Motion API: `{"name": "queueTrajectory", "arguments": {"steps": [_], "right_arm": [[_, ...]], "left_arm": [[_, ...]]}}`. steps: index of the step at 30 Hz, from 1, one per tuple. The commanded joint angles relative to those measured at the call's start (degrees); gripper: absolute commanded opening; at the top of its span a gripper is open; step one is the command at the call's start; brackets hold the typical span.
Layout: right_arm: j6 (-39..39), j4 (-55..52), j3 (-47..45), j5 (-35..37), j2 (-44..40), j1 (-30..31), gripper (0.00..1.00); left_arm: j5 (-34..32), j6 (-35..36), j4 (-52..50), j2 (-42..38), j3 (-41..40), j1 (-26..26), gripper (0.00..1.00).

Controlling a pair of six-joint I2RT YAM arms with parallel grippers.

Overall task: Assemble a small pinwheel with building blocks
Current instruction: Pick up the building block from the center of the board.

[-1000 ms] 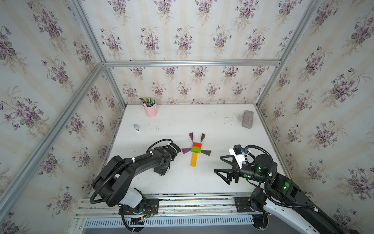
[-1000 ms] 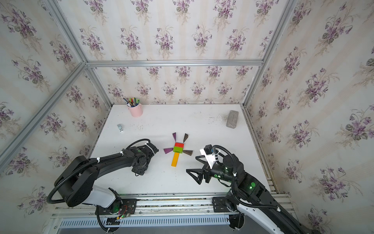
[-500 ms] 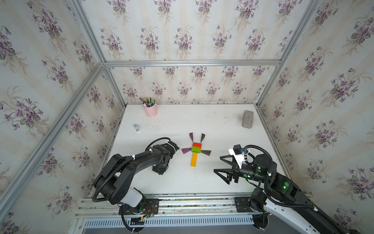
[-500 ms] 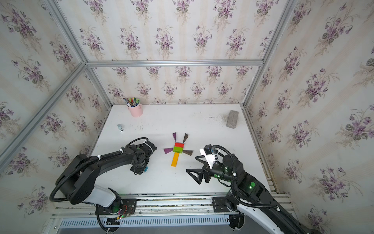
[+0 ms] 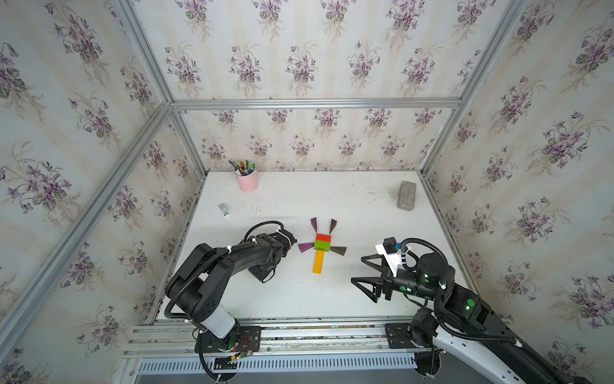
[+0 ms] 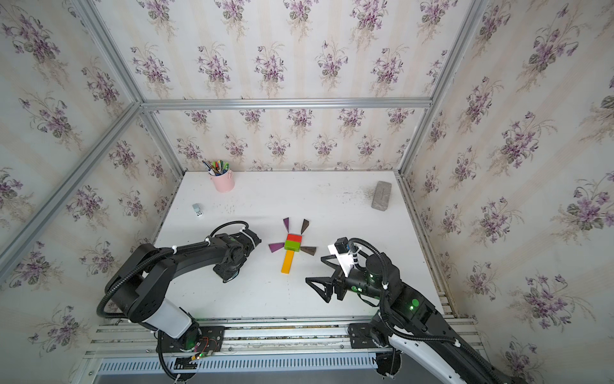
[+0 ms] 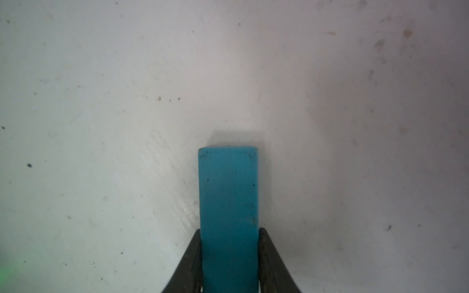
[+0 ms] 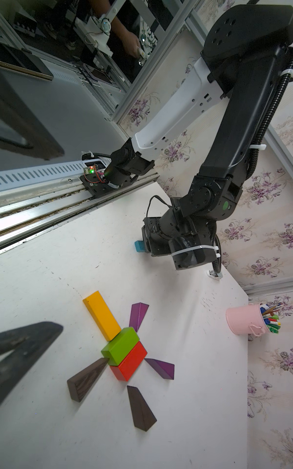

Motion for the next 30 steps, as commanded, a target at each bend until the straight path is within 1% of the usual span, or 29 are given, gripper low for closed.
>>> {"name": "queueTrajectory", "arguments": {"steps": [1,4,8,10,12,15,18,21,25,30], "right_arm": [[0.3,1.2,0.1,0.2,-0.1,0.1,1.00],[0.3,1.3,0.1,0.5,-0.1,0.0,0.99],[0.4,0.3,0.8,2.6,-0.7,0.0,0.99],[0.5,0.3,0.7,3.2,-1.4,0.1,0.99],[0.8,0.4,0.5,3.5,-1.7,0.0,1.00],[0.6,0.2,0.6,2.5,-0.4,0.1,0.99],[0.4,0.0,0.7,1.6,1.8,0.1,0.99],[0.4,-0.4,0.9,1.6,3.5,0.1,0.99],[0.7,-0.6,0.9,1.7,3.4,0.1,0.98],[1.3,-2.5,2.1,3.2,2.1,0.1,0.98]], "left_arm": [[8.7,10.1,4.7,2.4,-0.2,0.2,0.18],[10.9,18.5,4.5,3.4,1.4,0.2,0.18],[13.9,27.0,4.7,3.5,1.8,-0.2,0.18],[14.0,29.5,4.7,2.4,1.1,-0.9,0.19],[13.7,30.3,4.7,0.4,0.2,-1.7,0.19],[13.1,33.0,4.7,-2.9,-0.3,-3.9,0.20],[12.6,33.8,4.6,-5.7,-0.7,-6.1,0.20],[11.9,33.8,3.9,-7.6,-0.8,-9.5,0.21],[9.8,31.2,1.5,-11.6,-1.3,-14.7,0.21],[9.6,28.4,0.8,-17.3,-1.3,-20.8,0.22]]}}
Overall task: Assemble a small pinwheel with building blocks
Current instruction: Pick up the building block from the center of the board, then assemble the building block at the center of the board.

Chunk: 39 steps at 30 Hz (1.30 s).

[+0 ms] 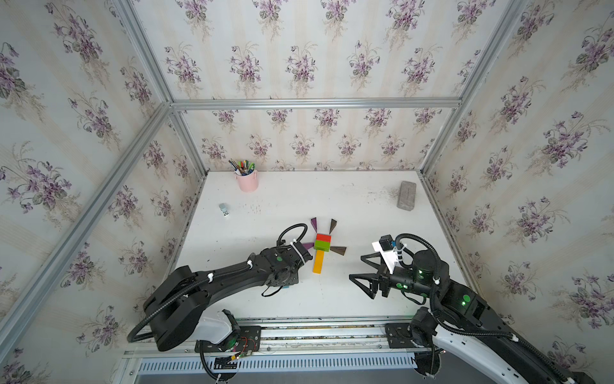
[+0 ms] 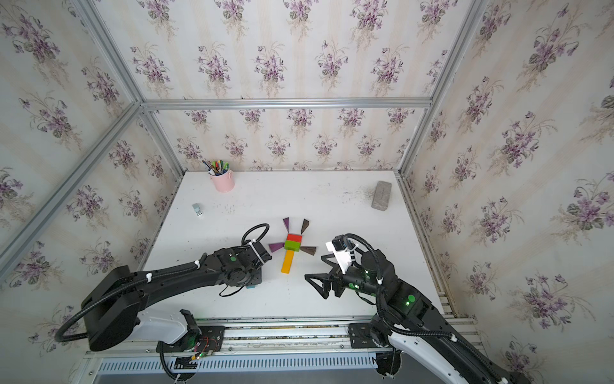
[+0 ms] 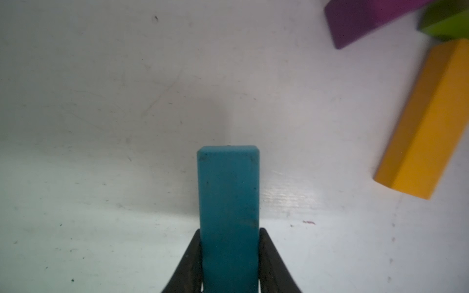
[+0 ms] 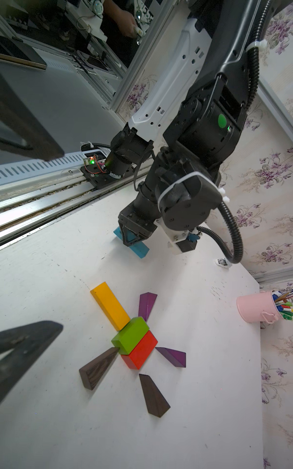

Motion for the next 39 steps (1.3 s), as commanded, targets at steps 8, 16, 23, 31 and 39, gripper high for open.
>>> {"name": "queueTrajectory", "arguments": {"steps": [8,16,23,31,39], "right_arm": [[3.7,-6.4,3.8,3.0,-3.1,0.1,0.97],[3.5,-5.6,3.7,3.9,-7.4,0.0,0.98],[2.6,-4.5,3.2,1.7,-10.0,0.1,0.98],[3.3,-4.8,3.1,1.6,-9.5,0.1,0.98],[3.1,-4.8,3.1,1.4,-9.7,0.1,0.98]], "left_arm": [[-2.3,-5.9,-3.1,3.7,4.7,-12.4,0.23],[-2.6,-5.3,-3.0,13.6,11.1,-17.4,0.23],[-2.3,-4.8,-2.5,16.6,13.1,-18.3,0.23],[-2.1,-5.4,-0.6,17.5,12.5,-18.7,0.23],[-1.3,-4.6,1.6,19.4,12.8,-18.7,0.24]]}}
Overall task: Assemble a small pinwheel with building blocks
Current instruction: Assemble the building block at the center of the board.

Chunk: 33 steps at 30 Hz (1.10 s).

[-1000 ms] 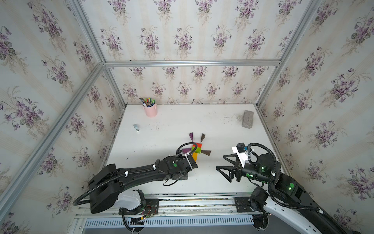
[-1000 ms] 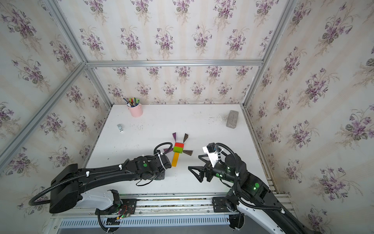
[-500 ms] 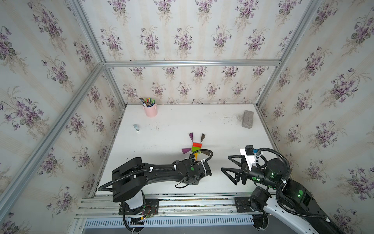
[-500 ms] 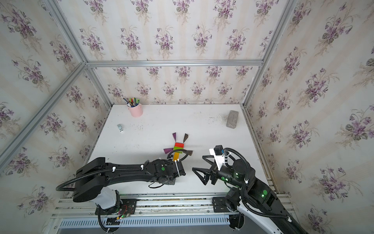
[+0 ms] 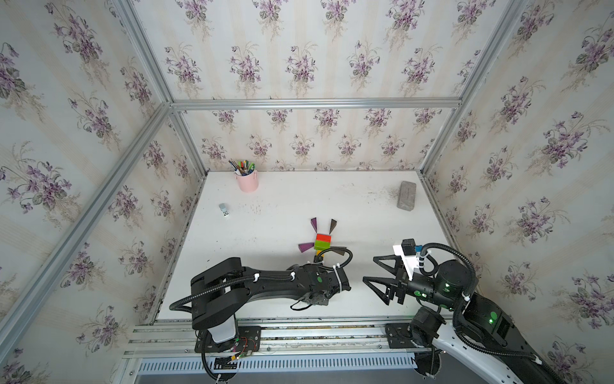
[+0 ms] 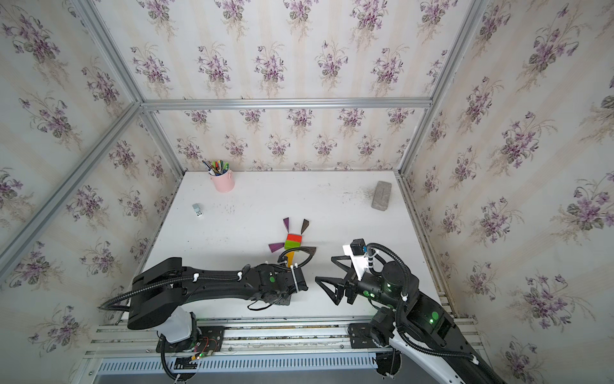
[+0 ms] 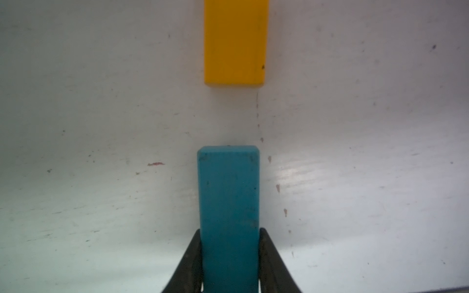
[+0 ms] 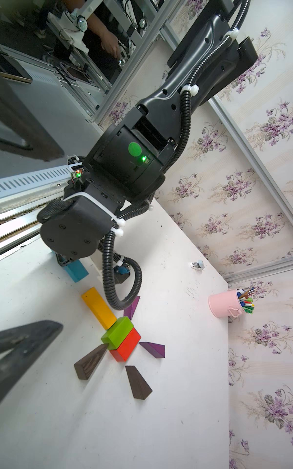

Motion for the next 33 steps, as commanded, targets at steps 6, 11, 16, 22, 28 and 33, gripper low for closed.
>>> {"name": "queueTrajectory", "arguments": {"steps": [6,11,16,22,28,33], "right_arm": [[0.4,1.7,-0.2,-0.5,-0.5,0.1,0.98],[0.4,1.7,-0.2,-0.6,-0.6,0.0,0.98],[0.3,1.8,-0.3,-0.7,-0.7,0.0,0.98],[0.3,1.8,-0.2,-0.8,-0.7,0.0,0.98],[0.3,1.8,-0.3,-0.7,-0.6,0.0,0.98],[0.2,1.8,-0.4,-0.8,-0.6,0.0,0.99]], "left_arm": [[-0.5,0.7,1.7,1.2,0.3,0.2,0.24],[-0.5,0.5,2.0,1.4,0.1,0.6,0.25],[-0.2,0.7,2.3,1.7,0.0,1.3,0.25],[0.3,1.2,2.7,2.3,-0.1,1.9,0.26],[0.6,1.5,3.1,2.3,-0.3,2.5,0.26],[1.1,2.1,3.4,2.7,0.1,2.6,0.26]]}}
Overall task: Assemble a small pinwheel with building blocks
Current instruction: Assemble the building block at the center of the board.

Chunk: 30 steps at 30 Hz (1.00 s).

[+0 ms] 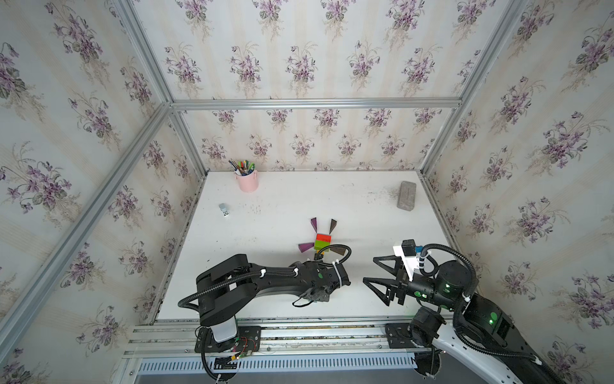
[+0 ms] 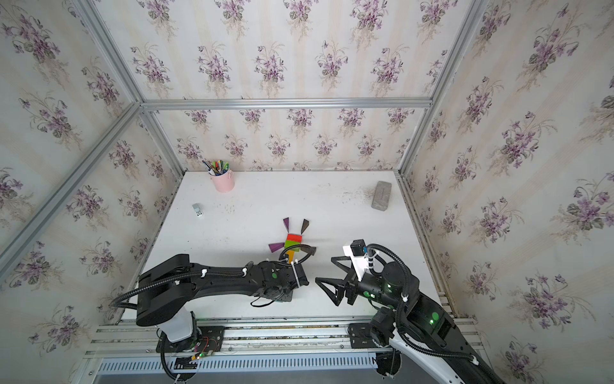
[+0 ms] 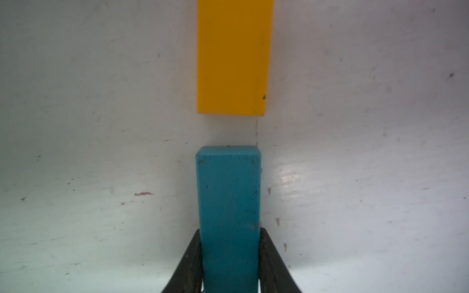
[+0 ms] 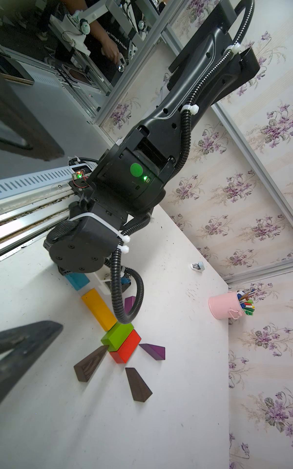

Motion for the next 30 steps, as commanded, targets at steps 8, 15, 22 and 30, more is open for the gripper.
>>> {"name": "queueTrajectory", "arguments": {"steps": [8,15,22,30], "right_arm": [[0.3,1.8,0.0,-0.5,-0.1,0.0,0.99],[0.3,1.8,0.0,-0.6,-0.1,0.0,0.99],[0.2,1.8,0.0,-0.7,-0.1,0.1,0.99],[0.2,1.9,0.0,-0.6,-0.2,0.0,0.99]], "left_arm": [[0.4,1.0,0.5,0.7,0.3,0.6,0.26],[0.5,1.3,0.5,1.2,0.6,1.0,0.27],[0.7,1.4,0.6,1.4,0.7,1.4,0.26],[0.7,1.6,0.6,1.4,0.8,2.0,0.27]]}}
